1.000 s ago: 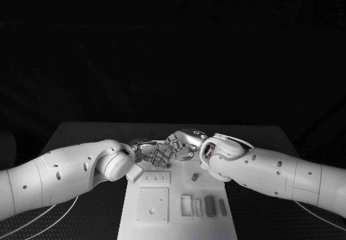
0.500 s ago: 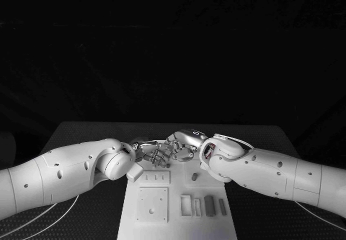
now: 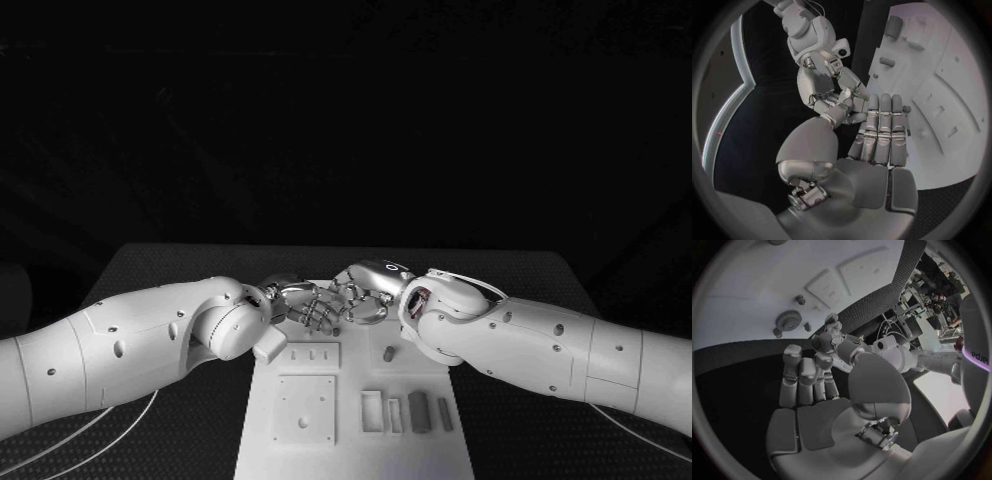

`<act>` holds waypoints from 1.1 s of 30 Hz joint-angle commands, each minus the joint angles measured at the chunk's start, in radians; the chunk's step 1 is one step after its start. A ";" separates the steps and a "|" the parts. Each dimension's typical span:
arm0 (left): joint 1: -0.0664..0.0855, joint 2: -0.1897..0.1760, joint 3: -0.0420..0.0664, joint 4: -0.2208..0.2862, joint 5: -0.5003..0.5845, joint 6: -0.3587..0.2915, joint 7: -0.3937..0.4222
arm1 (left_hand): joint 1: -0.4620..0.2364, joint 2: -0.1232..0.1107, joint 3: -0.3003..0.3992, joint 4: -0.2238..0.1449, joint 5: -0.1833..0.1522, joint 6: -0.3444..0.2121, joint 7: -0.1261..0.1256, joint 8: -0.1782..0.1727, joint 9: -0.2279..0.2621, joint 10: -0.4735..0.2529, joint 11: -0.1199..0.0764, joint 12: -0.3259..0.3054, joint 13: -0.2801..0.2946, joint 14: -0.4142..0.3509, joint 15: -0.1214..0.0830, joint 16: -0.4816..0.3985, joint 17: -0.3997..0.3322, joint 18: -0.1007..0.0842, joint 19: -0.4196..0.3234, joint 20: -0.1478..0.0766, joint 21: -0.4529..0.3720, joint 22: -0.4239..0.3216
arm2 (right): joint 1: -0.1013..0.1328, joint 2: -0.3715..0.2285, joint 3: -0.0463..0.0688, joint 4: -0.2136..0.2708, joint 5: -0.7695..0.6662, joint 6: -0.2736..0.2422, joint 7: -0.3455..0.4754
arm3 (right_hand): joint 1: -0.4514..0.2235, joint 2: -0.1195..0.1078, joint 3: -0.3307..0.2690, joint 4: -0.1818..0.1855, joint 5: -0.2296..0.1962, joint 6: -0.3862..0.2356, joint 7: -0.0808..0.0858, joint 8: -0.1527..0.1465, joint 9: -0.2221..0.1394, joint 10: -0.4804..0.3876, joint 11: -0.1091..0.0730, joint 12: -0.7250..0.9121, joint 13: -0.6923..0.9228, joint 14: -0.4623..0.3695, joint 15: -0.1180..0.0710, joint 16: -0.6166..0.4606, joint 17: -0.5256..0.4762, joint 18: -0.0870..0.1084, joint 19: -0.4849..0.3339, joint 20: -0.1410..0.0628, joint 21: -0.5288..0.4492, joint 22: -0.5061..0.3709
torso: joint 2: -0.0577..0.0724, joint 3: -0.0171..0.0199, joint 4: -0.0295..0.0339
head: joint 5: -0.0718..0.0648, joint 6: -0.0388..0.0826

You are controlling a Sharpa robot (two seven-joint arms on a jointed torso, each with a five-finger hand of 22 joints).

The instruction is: Assemble the parts on the task board

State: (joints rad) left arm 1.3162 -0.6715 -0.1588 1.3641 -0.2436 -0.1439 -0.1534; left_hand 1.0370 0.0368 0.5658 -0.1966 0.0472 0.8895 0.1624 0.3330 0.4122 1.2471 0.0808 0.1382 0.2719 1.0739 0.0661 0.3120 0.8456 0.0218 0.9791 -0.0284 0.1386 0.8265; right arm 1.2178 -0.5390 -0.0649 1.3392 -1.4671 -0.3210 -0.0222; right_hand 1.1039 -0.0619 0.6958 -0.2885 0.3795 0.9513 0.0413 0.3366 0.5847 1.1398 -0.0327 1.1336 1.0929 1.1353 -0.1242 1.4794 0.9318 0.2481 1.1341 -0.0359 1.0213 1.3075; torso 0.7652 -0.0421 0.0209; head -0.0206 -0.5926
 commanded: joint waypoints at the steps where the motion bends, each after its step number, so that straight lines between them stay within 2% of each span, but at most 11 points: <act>1: 0.001 0.000 0.001 0.001 -0.002 0.017 0.012 | 0.011 0.000 0.006 -0.007 0.003 0.011 -0.001 0.003 0.004 0.004 0.000 -0.005 0.002 0.007 -0.002 -0.006 0.002 -0.010 0.000 -0.006 -0.006 0.002 | -0.001 -0.002 0.000 -0.002 -0.009 0.000 0.006 | -0.007 0.006 0.004 0.000 -0.004 0.109 0.037 0.007 0.003 -0.005 0.001 -0.005 -0.001 0.003 -0.007 0.001 -0.001 0.014 0.000 -0.009 0.002 0.015 | 0.000 0.0000 0.0001 | 0.000 0.000; 8: 0.001 -0.001 0.001 0.002 -0.002 0.016 0.012 | 0.003 -0.012 0.009 -0.021 0.003 0.004 0.004 -0.001 0.002 -0.001 0.003 -0.010 0.004 0.008 -0.001 -0.010 0.006 -0.011 -0.001 -0.006 -0.008 0.005 | -0.002 -0.004 0.000 -0.004 0.001 -0.003 0.007 | -0.007 0.006 0.004 0.000 -0.004 0.109 0.037 0.007 0.003 -0.005 0.001 -0.005 -0.002 0.003 -0.007 0.001 -0.001 0.014 0.000 -0.009 0.002 0.015 | 0.000 0.0001 0.0001 | 0.000 0.001; 13: 0.001 -0.001 0.001 0.003 -0.002 0.013 0.008 | -0.007 -0.029 0.006 -0.026 0.003 -0.004 0.008 -0.006 0.000 -0.006 0.007 -0.014 0.006 0.009 -0.001 -0.013 0.009 -0.012 0.000 -0.006 -0.008 0.008 | -0.002 -0.007 0.000 -0.002 0.022 -0.003 0.010 | -0.007 0.006 0.004 0.000 -0.004 0.109 0.037 0.007 0.003 -0.005 0.001 -0.005 -0.002 0.003 -0.007 0.001 -0.001 0.014 0.000 -0.009 0.002 0.015 | 0.000 0.0000 0.0004 | 0.001 0.001; 14: 0.001 -0.002 0.001 0.002 -0.002 0.012 0.007 | -0.014 -0.040 0.001 -0.025 0.003 -0.009 0.010 -0.009 -0.001 -0.010 0.009 -0.016 0.006 0.009 0.000 -0.014 0.010 -0.012 0.000 -0.006 -0.008 0.009 | -0.003 -0.007 0.000 -0.002 0.025 -0.003 0.011 | -0.007 0.006 0.004 0.000 -0.004 0.109 0.037 0.007 0.003 -0.005 0.001 -0.005 -0.002 0.003 -0.007 0.001 -0.001 0.014 0.000 -0.009 0.002 0.015 | 0.000 0.0001 0.0004 | 0.001 0.001; 28: 0.001 -0.004 0.001 0.002 0.000 0.002 -0.004 | -0.038 -0.080 -0.004 -0.016 0.003 -0.051 0.029 -0.029 -0.007 -0.039 0.022 -0.032 0.010 0.016 -0.002 -0.019 0.021 -0.012 0.001 -0.007 -0.012 0.015 | -0.004 -0.010 0.001 -0.001 0.096 0.020 0.040 | -0.008 0.008 0.004 0.000 -0.004 0.110 0.037 0.006 0.003 -0.004 0.001 -0.006 -0.002 0.003 -0.007 0.000 -0.001 0.014 0.000 -0.010 0.002 0.015 | 0.000 0.0003 -0.0007 | 0.002 0.000; 33: 0.001 -0.006 0.001 0.002 0.000 0.007 -0.011 | -0.048 -0.101 -0.007 -0.007 0.003 -0.070 0.036 -0.037 -0.009 -0.052 0.027 -0.038 0.012 0.015 -0.001 -0.022 0.026 -0.012 -0.001 -0.007 -0.014 0.018 | -0.004 -0.012 0.001 -0.006 0.097 0.021 0.034 | -0.008 0.008 0.004 0.000 -0.004 0.110 0.037 0.006 0.003 -0.004 0.001 -0.005 -0.002 0.003 -0.007 0.000 -0.001 0.014 0.000 -0.010 0.002 0.015 | 0.000 0.0001 0.0001 | 0.001 0.000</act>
State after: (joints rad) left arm 1.3163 -0.6766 -0.1585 1.3651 -0.2437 -0.1410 -0.1582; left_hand 0.9865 -0.0557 0.5576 -0.2085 0.0514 0.8259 0.1996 0.3013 0.4039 1.2023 0.1073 0.1044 0.2829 1.0847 0.0625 0.2940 0.8700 0.0219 0.9791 -0.0284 0.1313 0.8433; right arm 1.2140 -0.5493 -0.0648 1.3346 -1.3845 -0.3128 0.0041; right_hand 1.0951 -0.0636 0.6965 -0.2906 0.3795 0.9632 0.0294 0.3379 0.5851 1.1382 -0.0342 1.1336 1.0929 1.1344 -0.1251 1.4794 0.9320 0.2548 1.1339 -0.0357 1.0212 1.3074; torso 0.7652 -0.0417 0.0204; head -0.0192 -0.5923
